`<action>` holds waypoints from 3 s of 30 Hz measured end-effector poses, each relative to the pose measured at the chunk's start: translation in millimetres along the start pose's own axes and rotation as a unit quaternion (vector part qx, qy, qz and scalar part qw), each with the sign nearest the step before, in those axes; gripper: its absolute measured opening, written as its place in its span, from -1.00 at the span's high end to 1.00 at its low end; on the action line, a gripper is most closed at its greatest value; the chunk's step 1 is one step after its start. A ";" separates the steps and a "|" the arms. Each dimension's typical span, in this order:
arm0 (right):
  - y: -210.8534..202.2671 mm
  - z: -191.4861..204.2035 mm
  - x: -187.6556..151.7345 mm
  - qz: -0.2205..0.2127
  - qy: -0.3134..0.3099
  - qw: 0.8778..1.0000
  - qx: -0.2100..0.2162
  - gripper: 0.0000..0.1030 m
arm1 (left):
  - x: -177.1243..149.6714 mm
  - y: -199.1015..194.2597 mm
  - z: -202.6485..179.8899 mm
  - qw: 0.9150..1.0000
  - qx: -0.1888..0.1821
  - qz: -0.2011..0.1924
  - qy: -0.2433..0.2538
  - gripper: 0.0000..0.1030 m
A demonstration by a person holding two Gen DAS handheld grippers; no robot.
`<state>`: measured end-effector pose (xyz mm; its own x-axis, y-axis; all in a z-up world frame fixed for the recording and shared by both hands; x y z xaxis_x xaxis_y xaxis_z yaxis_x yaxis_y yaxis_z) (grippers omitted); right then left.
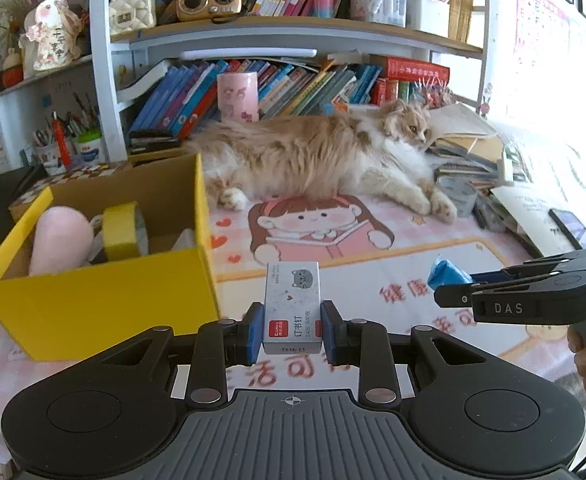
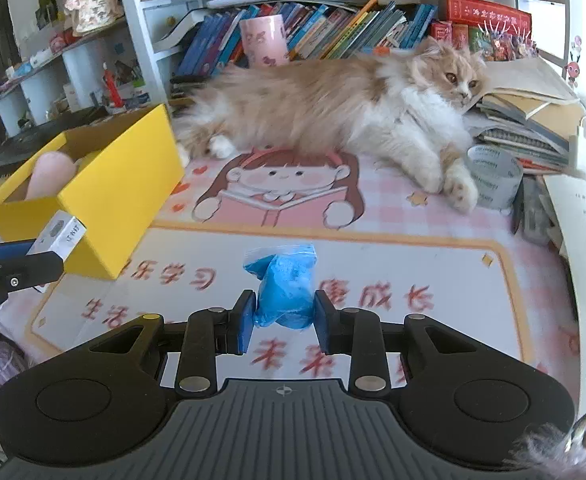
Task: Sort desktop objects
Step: 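Carry the blue item in the right tool while the left tool carries the card box toward the yellow box, then lower the blue item into the box with the right tool while the left tool lowers the card box inside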
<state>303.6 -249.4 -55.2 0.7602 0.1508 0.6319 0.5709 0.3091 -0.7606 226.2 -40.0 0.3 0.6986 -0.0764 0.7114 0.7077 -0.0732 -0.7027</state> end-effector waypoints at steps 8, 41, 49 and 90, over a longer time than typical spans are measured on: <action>-8.1 40.6 -22.2 0.010 -0.004 1.000 -0.005 0.46 | -22.3 -15.6 20.1 1.000 -0.014 0.002 0.003 0.44; -21.5 188.4 -88.5 0.037 -0.044 0.998 0.021 0.46 | -102.1 -84.4 103.9 1.000 -0.019 0.005 -0.018 0.44; -18.7 225.2 -72.3 0.027 -0.078 0.995 0.046 0.46 | -99.1 -99.6 135.4 0.999 0.007 -0.015 -0.042 0.44; 58.9 213.1 144.8 -0.070 -0.193 0.973 0.107 0.45 | 64.2 16.3 171.4 0.994 0.078 -0.042 -0.057 0.44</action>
<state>381.3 -9.3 23.2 0.4820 0.4220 0.7678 0.5516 0.5346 -0.6402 300.7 124.3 35.0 0.6377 0.0368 0.7694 0.7654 0.0819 -0.6383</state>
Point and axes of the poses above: each gripper's, at about its wrist camera, not at the fingertips, and y roughly the way its jaws point, z to its left, x to its top, the point moved 5 cm from there along y, roughly the way its jaws point, and after that the axes turned 8 degrees about z, right-handed, at the moved point
